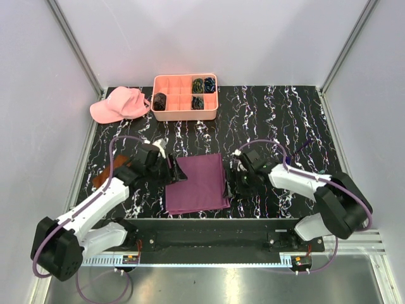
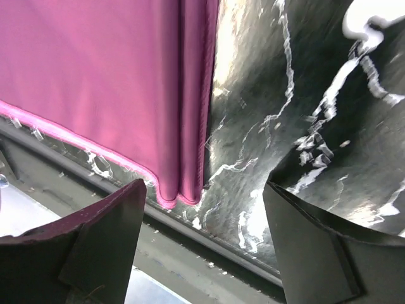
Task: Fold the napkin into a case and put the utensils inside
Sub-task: Smooth out the lower triangle-folded napkin at the center of the board.
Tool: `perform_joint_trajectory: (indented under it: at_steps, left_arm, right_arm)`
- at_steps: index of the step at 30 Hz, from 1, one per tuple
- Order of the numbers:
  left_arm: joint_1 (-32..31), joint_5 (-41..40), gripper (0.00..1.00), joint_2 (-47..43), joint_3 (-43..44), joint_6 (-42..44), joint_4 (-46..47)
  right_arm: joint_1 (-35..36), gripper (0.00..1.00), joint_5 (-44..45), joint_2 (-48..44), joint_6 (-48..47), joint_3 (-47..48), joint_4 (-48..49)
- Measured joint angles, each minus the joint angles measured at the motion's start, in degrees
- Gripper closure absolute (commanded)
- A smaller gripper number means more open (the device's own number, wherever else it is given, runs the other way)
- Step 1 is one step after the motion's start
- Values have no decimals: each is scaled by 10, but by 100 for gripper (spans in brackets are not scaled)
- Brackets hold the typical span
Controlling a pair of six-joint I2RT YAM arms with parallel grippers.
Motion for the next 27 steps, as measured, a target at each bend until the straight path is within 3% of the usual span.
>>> perform_joint_trajectory:
  at_steps: [4,6,15,16,18,23,24,25,27]
  left_arm:
    - [33,17,34,-7,-23,2,-16]
    - [50,29,34,-10,-33,2,-17]
    - [121,70,32,-21,-40,21,-22]
    - [129,73,32,-21,-39,25,-23]
    - [145,80,32,-17,-32,33,-27]
    - [185,103,32,0,-6,56,-30]
    - [194,108,32,2,-3,61,-30]
    - [200,111,32,3,-2,64,-30]
    - [213,120,32,4,-1,73,-30]
  right_arm:
    - [6,22,-24,-13,19,-23,33]
    - [12,31,-38,-6,28,-27,52]
    - [19,77,-23,9,47,-45,80]
    - [19,91,-16,8,50,-46,77]
    - [20,100,1,5,55,-49,75]
    - [20,100,33,-7,86,-53,61]
    - [20,96,36,-9,93,-54,60]
    - [20,74,38,-10,97,-55,59]
    - [20,61,45,-14,110,-55,53]
